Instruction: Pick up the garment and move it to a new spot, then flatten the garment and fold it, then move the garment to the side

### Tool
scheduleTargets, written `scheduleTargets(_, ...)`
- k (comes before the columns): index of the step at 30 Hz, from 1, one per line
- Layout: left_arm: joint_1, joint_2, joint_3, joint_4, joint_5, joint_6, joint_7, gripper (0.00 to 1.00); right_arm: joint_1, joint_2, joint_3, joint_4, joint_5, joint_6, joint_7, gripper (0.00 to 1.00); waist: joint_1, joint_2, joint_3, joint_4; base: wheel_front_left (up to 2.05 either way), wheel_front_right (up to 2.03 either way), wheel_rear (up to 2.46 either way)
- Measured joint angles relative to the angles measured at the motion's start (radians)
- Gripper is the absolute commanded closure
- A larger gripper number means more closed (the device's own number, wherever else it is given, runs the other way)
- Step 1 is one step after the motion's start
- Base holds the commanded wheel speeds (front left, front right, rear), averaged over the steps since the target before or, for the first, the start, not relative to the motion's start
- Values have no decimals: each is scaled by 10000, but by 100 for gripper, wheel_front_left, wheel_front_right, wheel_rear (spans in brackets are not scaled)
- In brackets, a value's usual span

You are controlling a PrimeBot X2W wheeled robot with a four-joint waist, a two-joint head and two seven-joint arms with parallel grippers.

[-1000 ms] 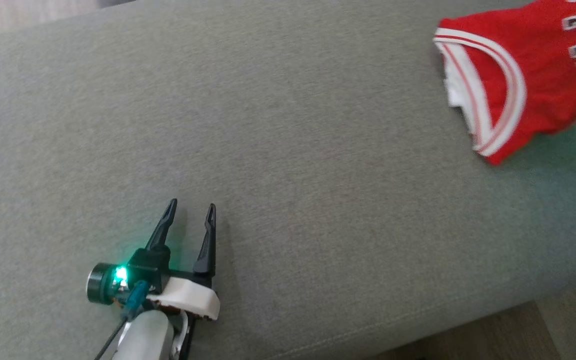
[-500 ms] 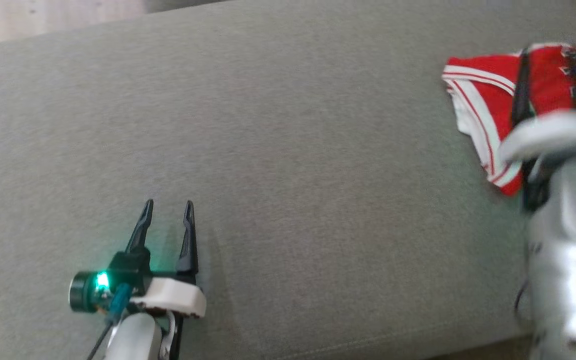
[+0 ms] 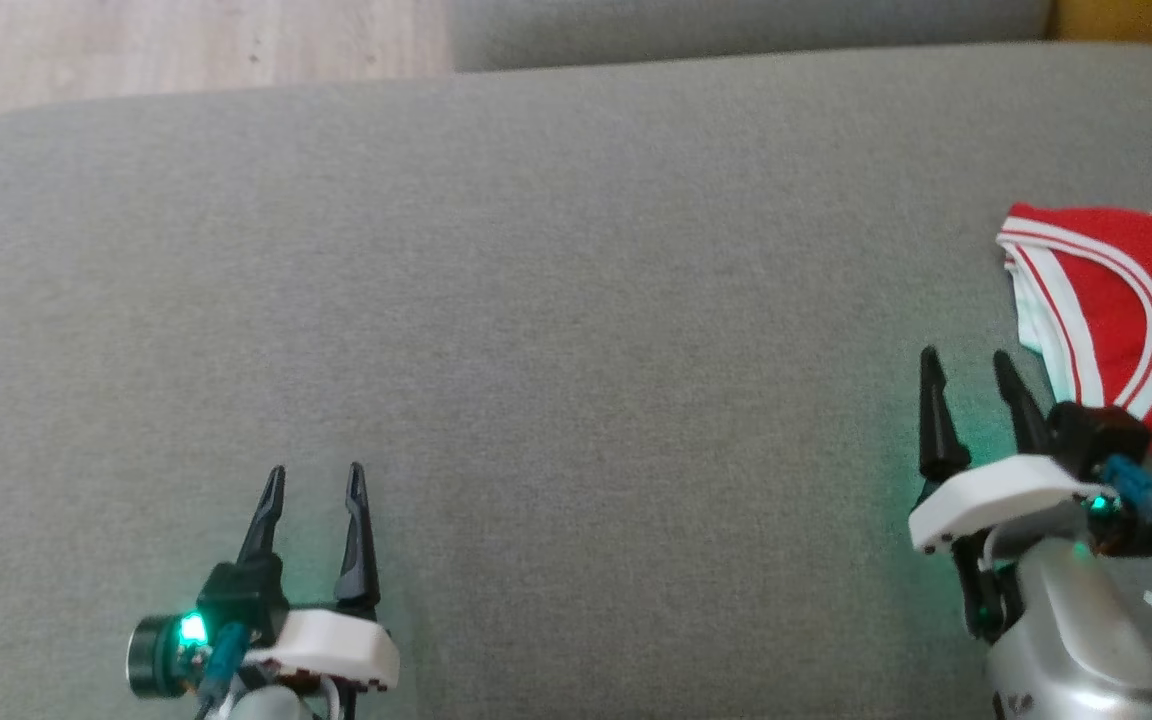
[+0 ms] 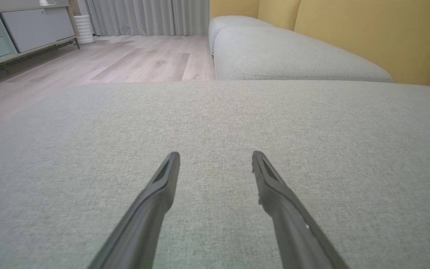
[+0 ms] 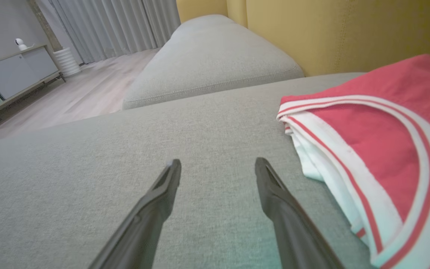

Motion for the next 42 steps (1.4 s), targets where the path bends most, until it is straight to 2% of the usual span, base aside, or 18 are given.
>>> scheduleTargets(6,210,0,148,-15,-278,-40,0,0,375,0,337,-48,213,-2,0,0,0,0,-440,289,0,0,0)
scheduleTargets(14,621,-2,581,-82,-617,-209,0,0,476,0,727,-58,368,0,0,0,0,0,-1030,323,0,0,0)
scheduleTargets(23,927,0,871,-2,-679,-715,0,0,873,2,1007,-276,612,0,2,0,0,0,-1439,286,0,0,0)
scheduleTargets(24,938,2,867,111,-683,-719,2,100,883,10,1001,-174,610,-2,6,100,0,0,-1442,286,0,0,0)
scheduleTargets(31,1389,-12,867,729,-834,-721,100,100,1731,40,978,443,757,0,100,100,1,0,-1450,278,0,0,0)
scheduleTargets(42,1344,-19,963,556,-2174,-819,451,100,1777,40,867,-4,2109,0,431,100,1,0,-1431,246,0,0,0)
